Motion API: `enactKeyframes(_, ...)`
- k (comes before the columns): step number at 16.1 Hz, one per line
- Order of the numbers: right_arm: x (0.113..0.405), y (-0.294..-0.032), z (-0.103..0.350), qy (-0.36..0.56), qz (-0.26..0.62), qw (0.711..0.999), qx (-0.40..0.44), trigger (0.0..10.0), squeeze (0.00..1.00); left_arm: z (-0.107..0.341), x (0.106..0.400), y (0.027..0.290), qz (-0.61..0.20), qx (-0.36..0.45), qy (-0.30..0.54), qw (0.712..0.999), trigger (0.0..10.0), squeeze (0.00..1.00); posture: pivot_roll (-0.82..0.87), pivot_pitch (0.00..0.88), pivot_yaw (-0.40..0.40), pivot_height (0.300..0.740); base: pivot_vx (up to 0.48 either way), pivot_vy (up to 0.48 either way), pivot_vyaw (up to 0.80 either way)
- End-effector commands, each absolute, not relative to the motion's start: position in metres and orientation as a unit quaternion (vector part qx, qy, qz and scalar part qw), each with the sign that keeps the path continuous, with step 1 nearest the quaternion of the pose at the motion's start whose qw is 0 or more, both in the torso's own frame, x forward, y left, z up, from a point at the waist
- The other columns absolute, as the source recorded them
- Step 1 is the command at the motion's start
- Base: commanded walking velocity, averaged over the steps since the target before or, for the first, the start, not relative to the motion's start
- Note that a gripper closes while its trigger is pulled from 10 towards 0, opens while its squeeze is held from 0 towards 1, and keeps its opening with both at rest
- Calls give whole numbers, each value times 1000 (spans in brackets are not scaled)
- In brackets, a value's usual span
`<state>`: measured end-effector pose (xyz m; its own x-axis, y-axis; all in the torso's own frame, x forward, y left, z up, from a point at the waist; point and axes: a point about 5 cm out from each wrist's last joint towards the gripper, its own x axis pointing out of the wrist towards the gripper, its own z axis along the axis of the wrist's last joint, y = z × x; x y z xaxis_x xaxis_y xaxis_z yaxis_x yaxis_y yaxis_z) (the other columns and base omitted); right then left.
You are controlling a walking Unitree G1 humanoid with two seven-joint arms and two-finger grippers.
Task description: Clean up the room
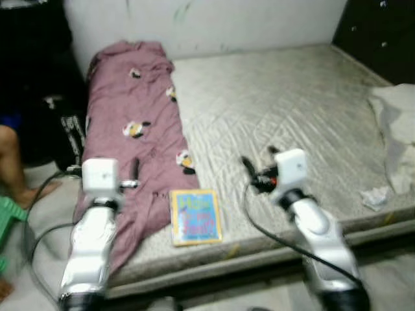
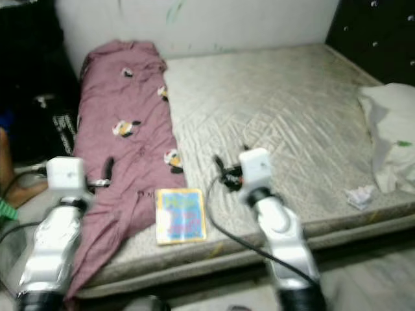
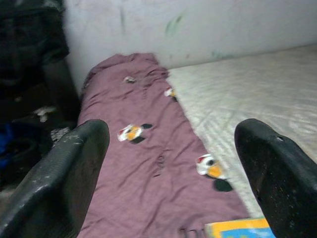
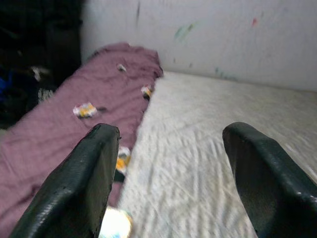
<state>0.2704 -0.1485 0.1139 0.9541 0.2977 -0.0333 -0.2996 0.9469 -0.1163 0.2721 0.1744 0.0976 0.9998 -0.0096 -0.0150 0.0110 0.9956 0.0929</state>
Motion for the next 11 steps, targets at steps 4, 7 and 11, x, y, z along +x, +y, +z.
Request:
enactKeyframes(4, 272, -142, 120, -6, 159, 985, -62, 10000, 0, 97, 272, 179, -4, 67, 11, 998, 10000, 0, -32, 0, 34, 740, 0, 0, 800)
enactKeyframes(7, 273, -142, 120, -6, 156, 986, -51, 10000, 0, 98, 272, 178, -7, 68, 8, 998, 10000, 0, -29, 0, 33, 740, 0, 0, 533)
enactKeyframes(11, 274, -144, 121, -8, 152, 987, -47, 10000, 0, 98, 272, 177, -12, 65, 7, 998, 10000, 0, -32, 0, 34, 740, 0, 0, 0)
